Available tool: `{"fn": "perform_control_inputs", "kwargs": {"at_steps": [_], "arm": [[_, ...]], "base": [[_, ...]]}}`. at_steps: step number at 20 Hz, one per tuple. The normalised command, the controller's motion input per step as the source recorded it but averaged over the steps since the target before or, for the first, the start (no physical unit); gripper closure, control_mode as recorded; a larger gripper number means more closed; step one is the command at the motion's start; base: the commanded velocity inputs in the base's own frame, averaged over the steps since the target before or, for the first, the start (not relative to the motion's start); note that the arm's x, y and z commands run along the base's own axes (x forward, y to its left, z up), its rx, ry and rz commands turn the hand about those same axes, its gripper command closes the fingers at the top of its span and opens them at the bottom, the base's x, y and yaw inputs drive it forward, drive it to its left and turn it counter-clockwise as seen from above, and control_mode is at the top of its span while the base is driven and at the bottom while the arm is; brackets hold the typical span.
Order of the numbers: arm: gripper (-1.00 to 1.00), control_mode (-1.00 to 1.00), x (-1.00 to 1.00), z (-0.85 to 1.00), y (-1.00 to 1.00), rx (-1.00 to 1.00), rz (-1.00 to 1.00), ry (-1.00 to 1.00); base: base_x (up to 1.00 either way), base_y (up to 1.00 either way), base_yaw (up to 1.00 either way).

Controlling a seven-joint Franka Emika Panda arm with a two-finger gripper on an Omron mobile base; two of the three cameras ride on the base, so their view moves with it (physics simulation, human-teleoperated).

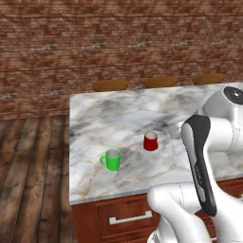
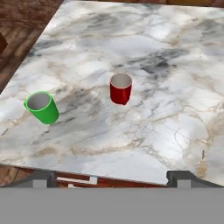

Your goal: Clear the mugs and bowl far away from the sink.

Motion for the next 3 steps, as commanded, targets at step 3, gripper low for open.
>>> {"fn": "perform_control_inputs", "kwargs": {"at_steps": [3], "arm": [[-1.0, -1.0, -0.27, 0.52, 0.0, 0.0, -0.01, 0.02]], "base": [[0.0, 0.0, 0.0]]}}
